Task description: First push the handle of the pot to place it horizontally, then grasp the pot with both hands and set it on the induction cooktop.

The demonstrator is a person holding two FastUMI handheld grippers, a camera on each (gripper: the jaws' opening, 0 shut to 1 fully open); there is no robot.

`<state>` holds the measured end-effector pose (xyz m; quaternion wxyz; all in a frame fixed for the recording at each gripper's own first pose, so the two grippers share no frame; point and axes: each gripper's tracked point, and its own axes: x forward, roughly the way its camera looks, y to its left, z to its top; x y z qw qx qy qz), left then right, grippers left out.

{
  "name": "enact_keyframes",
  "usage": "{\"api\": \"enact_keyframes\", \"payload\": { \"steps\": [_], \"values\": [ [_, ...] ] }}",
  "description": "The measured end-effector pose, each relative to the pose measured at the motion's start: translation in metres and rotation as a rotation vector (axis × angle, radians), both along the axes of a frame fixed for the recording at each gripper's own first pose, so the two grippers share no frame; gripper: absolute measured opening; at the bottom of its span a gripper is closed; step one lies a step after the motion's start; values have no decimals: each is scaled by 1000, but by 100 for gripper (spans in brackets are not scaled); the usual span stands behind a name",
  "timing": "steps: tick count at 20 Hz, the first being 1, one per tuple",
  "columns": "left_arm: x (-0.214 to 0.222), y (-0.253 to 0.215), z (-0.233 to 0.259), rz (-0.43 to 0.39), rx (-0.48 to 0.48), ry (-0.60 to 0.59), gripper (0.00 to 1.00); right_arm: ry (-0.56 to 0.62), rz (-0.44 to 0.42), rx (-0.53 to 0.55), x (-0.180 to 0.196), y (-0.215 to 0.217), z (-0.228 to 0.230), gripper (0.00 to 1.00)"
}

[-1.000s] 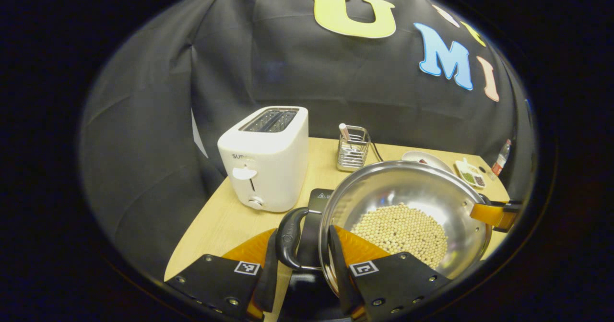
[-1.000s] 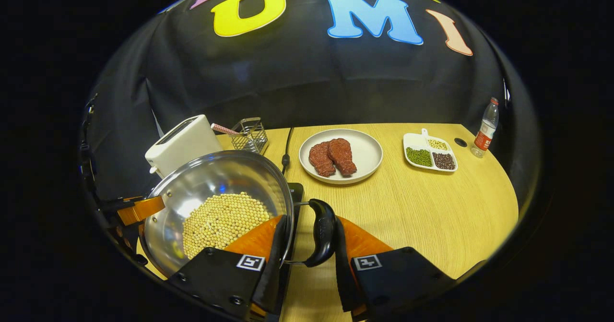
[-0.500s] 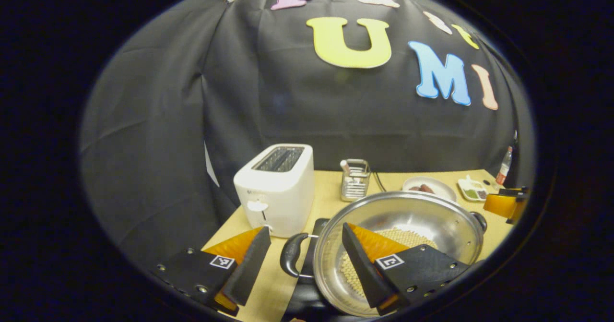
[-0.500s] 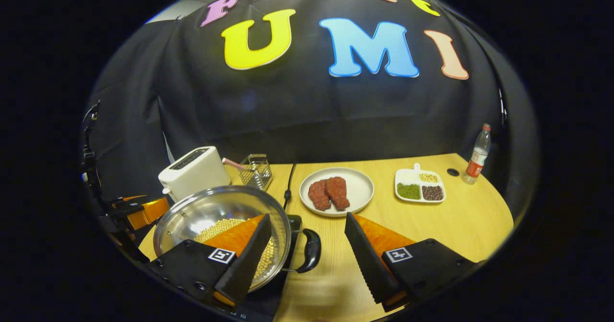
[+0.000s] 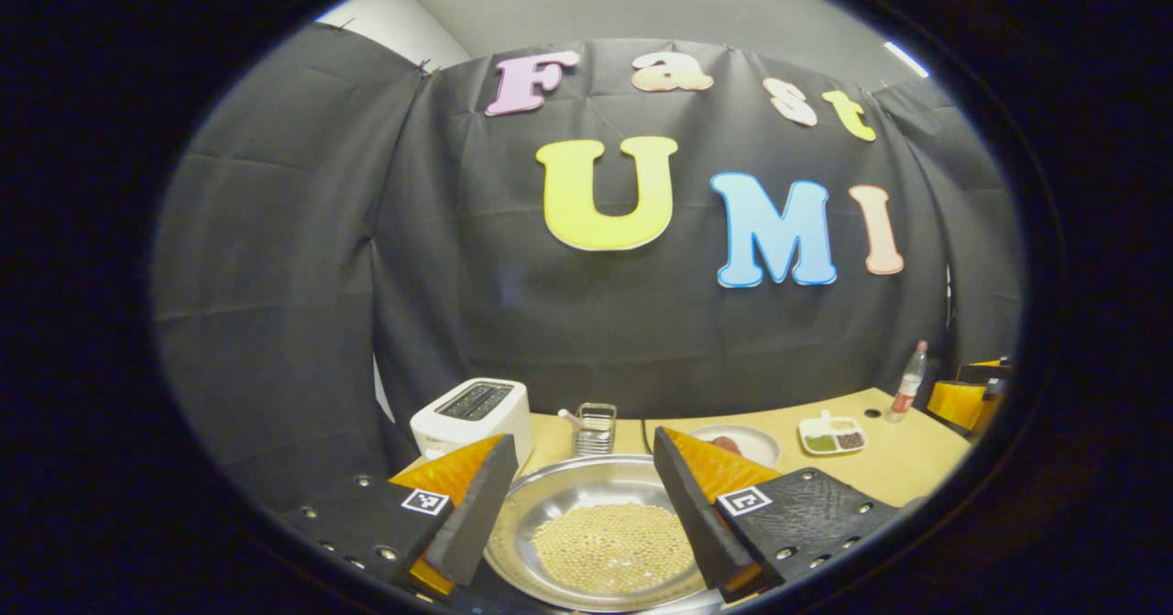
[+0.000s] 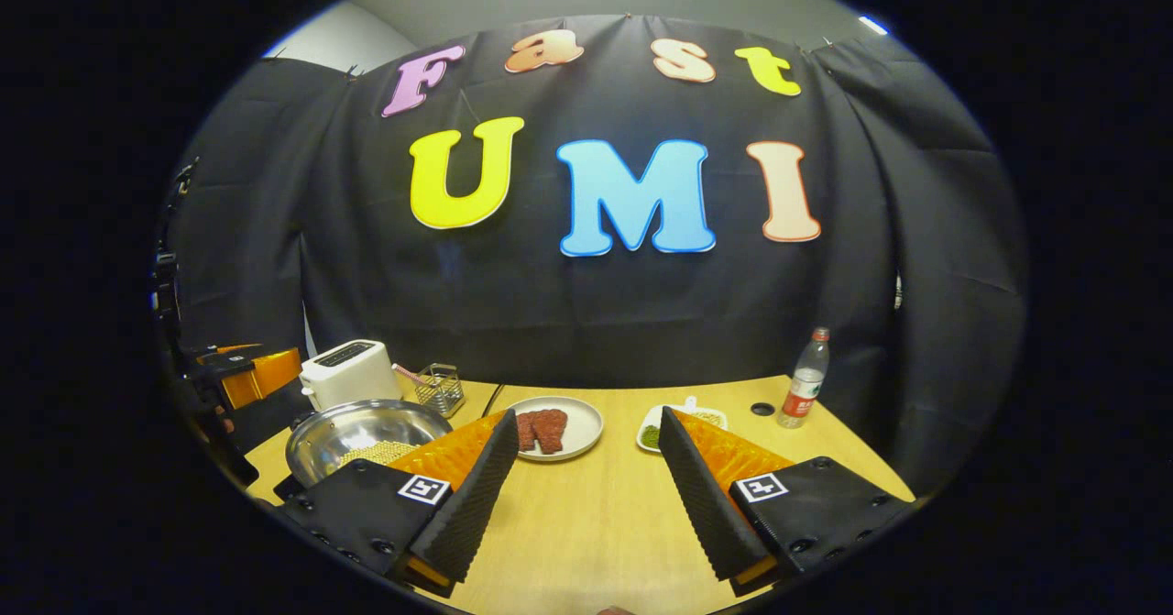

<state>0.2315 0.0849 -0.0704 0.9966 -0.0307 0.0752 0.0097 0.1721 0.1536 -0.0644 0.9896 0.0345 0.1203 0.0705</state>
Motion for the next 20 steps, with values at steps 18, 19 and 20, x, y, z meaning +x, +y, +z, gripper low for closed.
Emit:
{"api": "enact_keyframes", "payload": {
  "steps": [18, 19, 20],
  "values": [
    [-198, -152, 115, -98, 20, -203, 88, -165, -40, -4, -170, -144, 59, 92],
    [-204, -153, 117, -102, 26, -208, 88, -162, -44, 1, -176, -145, 61, 97],
    [-209, -154, 120, -113, 30, -212, 88, -164, -44, 3, -180, -144, 61, 97]
  ]
}}
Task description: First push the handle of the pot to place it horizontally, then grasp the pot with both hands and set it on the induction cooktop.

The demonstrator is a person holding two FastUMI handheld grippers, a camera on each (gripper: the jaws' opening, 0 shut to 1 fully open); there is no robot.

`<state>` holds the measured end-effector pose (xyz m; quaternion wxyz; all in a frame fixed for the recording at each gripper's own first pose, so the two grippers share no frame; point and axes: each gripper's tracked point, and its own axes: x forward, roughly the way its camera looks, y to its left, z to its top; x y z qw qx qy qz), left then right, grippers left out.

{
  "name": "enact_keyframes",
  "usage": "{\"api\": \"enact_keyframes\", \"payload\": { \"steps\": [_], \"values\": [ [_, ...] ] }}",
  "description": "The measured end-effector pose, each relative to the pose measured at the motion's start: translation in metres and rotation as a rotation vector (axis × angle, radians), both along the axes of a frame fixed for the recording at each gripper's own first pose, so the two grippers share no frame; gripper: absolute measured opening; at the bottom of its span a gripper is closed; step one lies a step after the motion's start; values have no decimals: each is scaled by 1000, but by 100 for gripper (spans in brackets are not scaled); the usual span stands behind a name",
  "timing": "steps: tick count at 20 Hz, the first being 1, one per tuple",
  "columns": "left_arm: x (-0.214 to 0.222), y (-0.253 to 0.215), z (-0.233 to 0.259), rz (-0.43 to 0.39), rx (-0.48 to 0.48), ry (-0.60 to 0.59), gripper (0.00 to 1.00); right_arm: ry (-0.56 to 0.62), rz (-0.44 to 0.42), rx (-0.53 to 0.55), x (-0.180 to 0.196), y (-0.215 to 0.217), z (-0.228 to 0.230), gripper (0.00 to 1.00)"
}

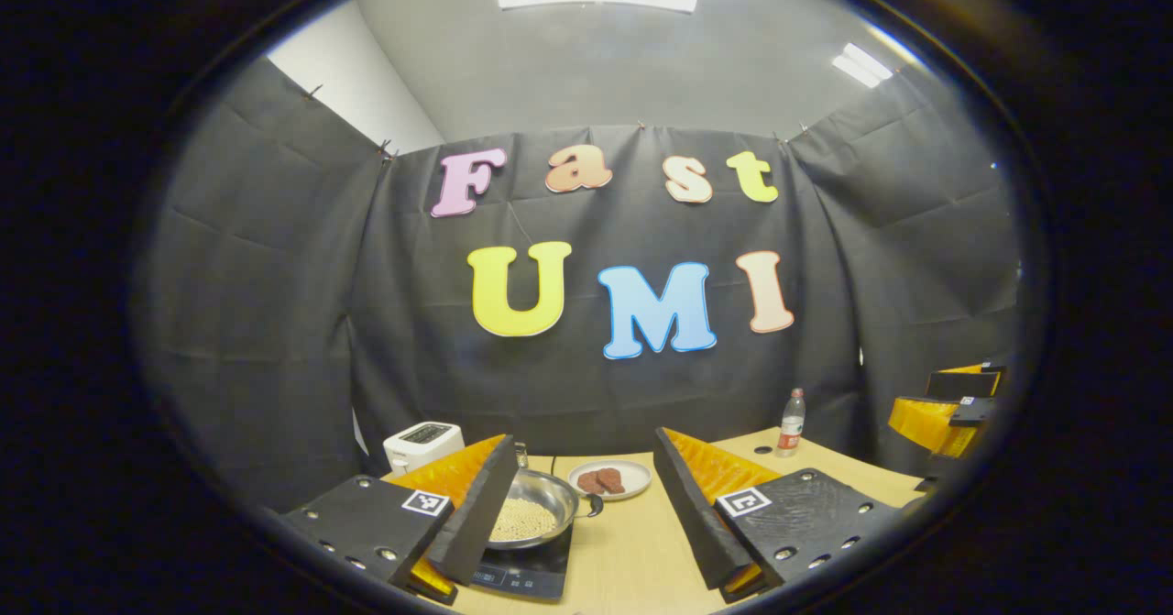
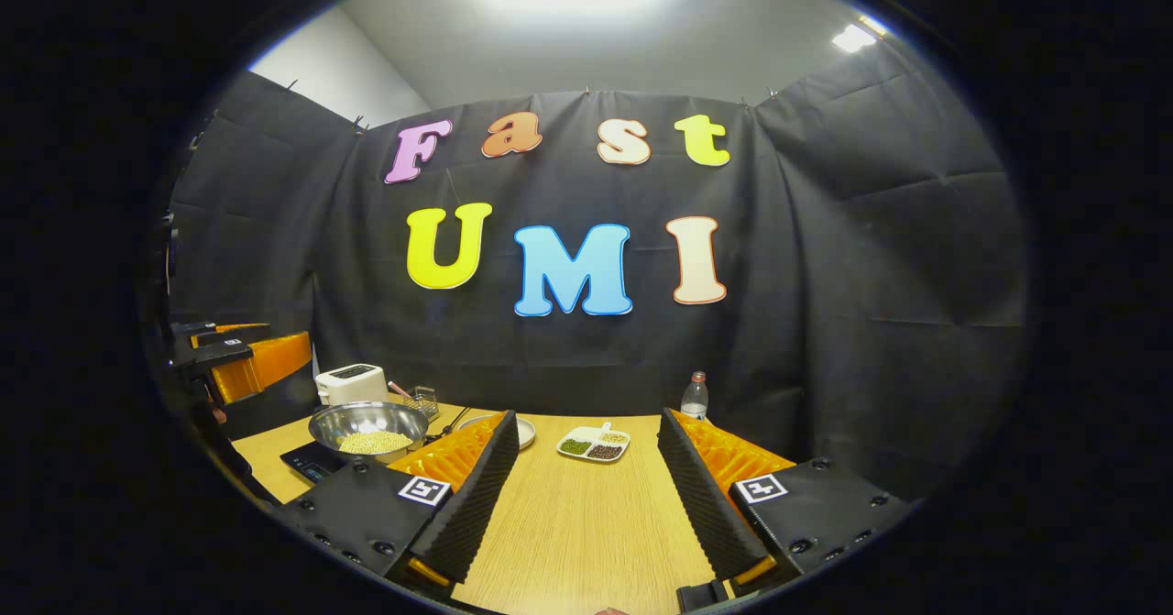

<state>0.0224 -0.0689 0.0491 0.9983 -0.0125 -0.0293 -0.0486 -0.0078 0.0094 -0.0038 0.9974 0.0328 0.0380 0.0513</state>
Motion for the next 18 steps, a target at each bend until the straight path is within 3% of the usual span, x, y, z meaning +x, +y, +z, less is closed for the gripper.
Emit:
{"api": "enact_keyframes", "payload": {
  "steps": [3, 4, 18],
  "values": [
    [-13, 4, -2, -17, 0, 4, 88, -2, -22, -6, -7, -1, -1, 92],
    [-16, 6, -1, -21, 0, 4, 89, 0, -28, -2, -12, 0, -2, 97],
    [-30, 46, -3, -23, 13, -14, 88, -41, -57, -21, -27, 15, 14, 97]
  ]
}}
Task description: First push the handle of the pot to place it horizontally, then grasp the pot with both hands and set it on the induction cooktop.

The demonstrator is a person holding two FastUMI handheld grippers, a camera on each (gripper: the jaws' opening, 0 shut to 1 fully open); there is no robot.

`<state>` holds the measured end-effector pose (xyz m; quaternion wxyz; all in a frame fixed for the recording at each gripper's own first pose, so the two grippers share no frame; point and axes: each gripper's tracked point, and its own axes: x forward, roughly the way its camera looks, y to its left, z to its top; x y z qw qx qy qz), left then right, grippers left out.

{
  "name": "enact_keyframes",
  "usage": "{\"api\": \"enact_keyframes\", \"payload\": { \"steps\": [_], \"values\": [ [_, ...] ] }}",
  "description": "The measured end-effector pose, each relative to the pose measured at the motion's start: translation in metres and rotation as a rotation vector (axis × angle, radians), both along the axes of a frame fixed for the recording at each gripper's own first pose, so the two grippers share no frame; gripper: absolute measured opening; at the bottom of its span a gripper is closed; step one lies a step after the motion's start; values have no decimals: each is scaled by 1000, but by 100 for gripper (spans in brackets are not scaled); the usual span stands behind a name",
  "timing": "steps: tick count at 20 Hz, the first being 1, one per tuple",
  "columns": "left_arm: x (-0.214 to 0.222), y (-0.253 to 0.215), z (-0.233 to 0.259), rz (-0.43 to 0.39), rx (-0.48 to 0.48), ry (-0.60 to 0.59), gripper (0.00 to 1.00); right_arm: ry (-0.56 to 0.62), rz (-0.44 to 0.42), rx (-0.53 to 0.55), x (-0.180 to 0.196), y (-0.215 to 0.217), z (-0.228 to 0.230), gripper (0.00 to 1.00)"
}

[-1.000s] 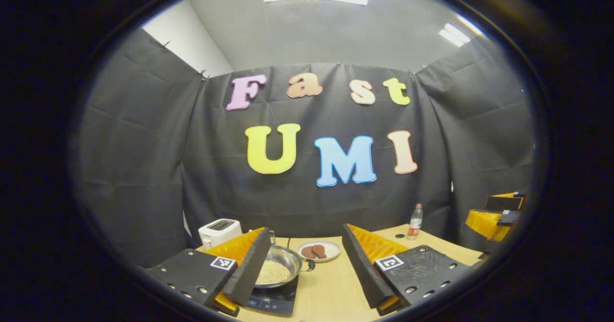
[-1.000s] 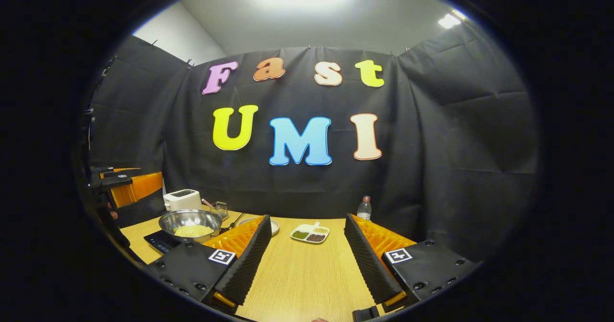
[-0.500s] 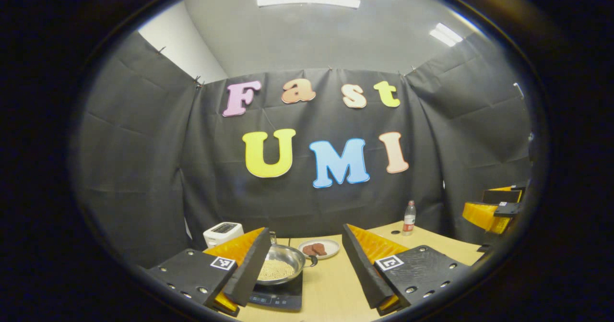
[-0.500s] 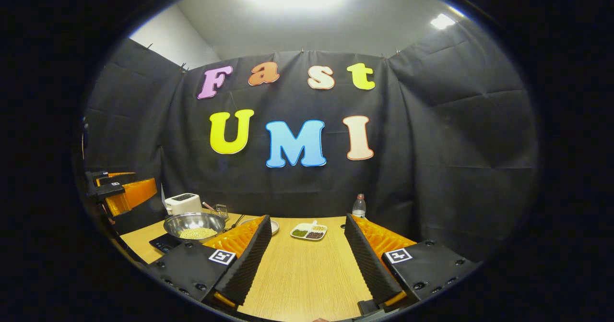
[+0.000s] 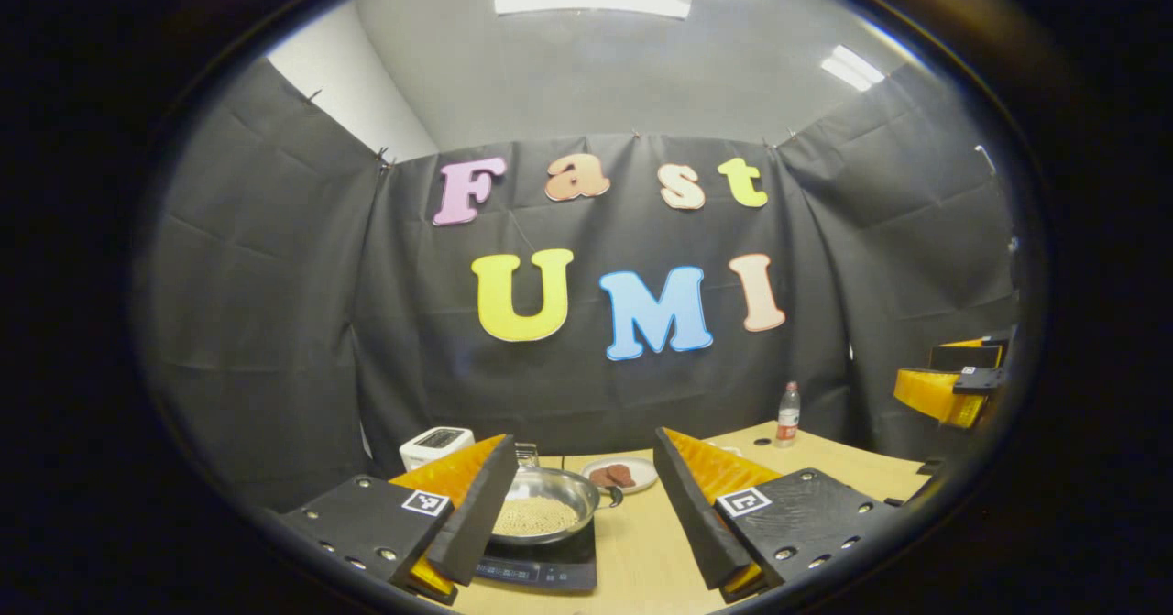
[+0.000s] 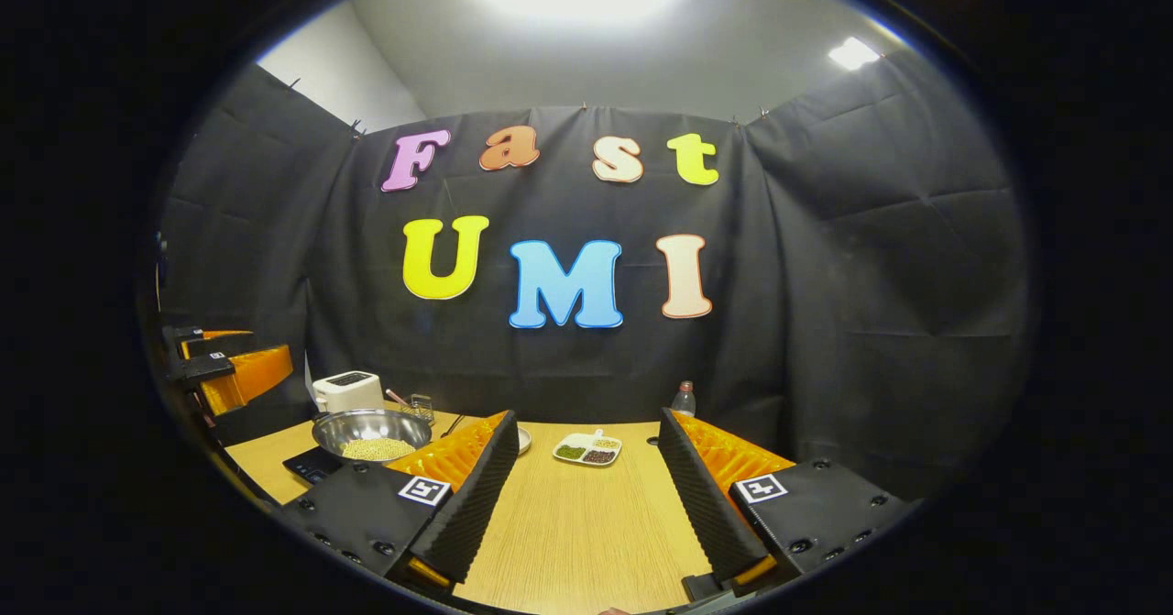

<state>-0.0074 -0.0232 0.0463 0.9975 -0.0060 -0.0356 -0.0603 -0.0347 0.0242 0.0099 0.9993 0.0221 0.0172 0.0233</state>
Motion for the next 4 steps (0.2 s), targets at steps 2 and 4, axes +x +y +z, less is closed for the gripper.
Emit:
{"api": "enact_keyframes", "payload": {
  "steps": [2, 4],
  "values": [
    [-1, 2, -2, 1, 0, 3, 88, 3, -1, 4, -1, 1, -2, 97],
    [-2, 3, -2, 2, 3, 3, 90, 2, -1, 17, -1, 3, 0, 97]
  ]
}}
